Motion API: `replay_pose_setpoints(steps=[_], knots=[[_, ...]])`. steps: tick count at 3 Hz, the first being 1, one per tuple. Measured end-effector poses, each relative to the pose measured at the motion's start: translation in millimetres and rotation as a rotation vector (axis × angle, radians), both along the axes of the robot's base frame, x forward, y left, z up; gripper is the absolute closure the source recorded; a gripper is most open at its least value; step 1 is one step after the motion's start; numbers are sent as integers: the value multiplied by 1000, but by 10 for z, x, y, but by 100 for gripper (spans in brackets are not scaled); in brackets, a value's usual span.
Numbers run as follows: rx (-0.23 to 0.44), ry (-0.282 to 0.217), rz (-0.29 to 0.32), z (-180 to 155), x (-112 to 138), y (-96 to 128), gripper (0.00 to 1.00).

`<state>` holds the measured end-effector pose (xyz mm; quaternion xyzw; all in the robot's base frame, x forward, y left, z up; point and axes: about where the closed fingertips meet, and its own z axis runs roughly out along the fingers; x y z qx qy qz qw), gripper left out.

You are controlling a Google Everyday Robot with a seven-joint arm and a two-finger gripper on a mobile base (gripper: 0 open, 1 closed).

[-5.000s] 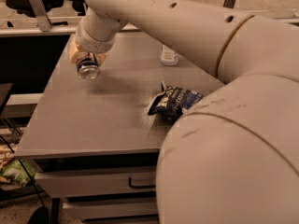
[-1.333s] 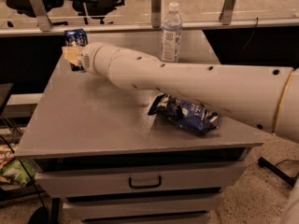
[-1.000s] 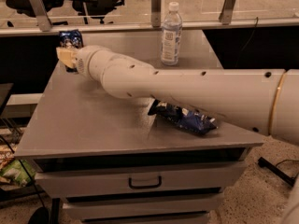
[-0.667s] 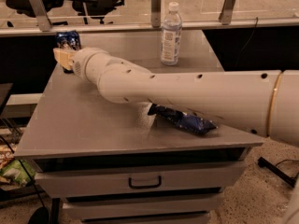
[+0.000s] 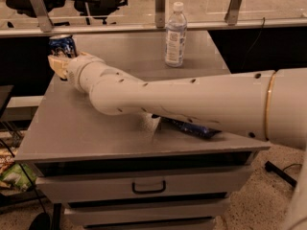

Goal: Place pepsi can upright

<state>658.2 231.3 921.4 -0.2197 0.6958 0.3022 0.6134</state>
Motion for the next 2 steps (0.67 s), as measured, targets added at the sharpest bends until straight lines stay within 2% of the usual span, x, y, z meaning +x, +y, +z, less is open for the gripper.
replay_pose_setpoints(steps=[2], knots=[[-48,-44,-30,-171,-33,148,100]])
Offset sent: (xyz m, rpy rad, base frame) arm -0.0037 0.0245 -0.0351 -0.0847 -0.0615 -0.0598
